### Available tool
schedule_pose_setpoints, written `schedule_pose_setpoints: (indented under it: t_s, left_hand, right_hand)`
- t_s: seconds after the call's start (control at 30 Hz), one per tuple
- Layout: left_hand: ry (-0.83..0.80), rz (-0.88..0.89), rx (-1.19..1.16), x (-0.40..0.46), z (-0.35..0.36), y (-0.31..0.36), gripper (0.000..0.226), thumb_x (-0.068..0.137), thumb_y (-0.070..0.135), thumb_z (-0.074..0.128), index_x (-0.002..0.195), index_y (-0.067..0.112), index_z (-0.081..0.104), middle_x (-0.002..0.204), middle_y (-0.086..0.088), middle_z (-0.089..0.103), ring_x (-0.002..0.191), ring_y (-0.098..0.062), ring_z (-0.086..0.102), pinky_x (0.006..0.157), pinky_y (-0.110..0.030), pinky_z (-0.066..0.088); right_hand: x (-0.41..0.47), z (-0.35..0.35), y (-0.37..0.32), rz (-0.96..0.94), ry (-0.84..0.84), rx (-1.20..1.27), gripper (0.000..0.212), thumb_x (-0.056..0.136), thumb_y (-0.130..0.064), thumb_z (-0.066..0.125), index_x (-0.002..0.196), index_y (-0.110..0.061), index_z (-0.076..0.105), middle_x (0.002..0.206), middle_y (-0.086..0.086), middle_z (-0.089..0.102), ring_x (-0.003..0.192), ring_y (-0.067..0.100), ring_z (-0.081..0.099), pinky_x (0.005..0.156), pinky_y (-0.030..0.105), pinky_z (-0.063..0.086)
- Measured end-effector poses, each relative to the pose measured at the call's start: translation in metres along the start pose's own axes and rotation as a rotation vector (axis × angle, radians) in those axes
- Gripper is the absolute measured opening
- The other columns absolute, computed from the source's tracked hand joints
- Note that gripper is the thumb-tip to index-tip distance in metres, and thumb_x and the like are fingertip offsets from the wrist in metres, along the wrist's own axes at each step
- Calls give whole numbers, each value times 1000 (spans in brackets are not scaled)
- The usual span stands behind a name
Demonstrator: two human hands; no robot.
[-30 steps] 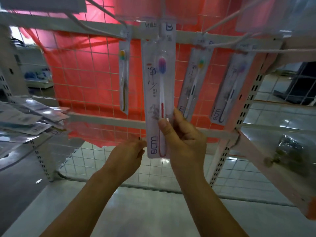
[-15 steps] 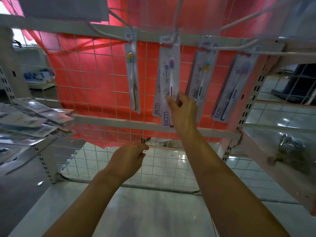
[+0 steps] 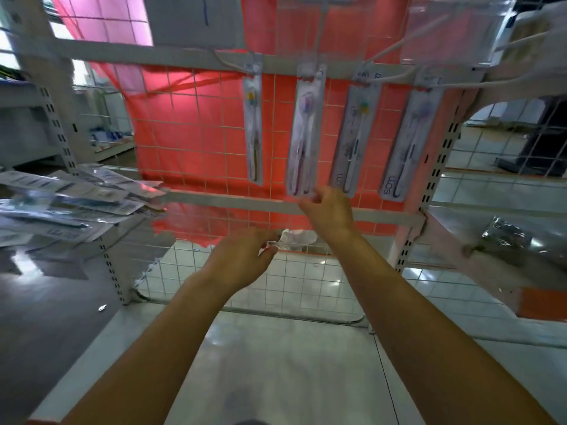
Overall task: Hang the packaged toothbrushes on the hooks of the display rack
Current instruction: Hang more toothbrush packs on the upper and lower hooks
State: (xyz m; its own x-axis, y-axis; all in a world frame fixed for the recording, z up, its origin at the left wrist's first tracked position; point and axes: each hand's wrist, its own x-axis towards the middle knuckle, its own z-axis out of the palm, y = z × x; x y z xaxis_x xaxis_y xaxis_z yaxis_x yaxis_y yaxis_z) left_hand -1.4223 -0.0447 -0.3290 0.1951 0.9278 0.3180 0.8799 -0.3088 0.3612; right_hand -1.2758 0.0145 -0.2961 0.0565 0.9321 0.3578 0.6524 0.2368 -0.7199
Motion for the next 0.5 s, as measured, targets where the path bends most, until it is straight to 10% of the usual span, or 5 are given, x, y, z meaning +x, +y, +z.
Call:
schedule_pose_setpoints:
  t_s: [0.13, 0.5]
  left_hand:
    - [40, -24, 80, -23, -17, -3, 32, 97, 26, 44, 128, 23, 55, 122, 0, 62, 106, -20, 57, 86, -28, 42]
    - [163, -261, 298, -79, -89, -95, 31, 94, 27, 47, 123, 24, 57, 120, -2, 61, 107, -21, 55, 86, -31, 44]
  right_hand:
    - [-35, 15, -22, -84, -128, -7, 30, 90, -16, 58, 118, -9, 62, 103, 8, 67, 83, 18, 58, 74, 24, 44]
    - [-71, 100, -104, -353, -362, 43, 23, 90, -12, 57, 110, -9, 67, 98, 9, 69, 81, 19, 61, 76, 31, 50]
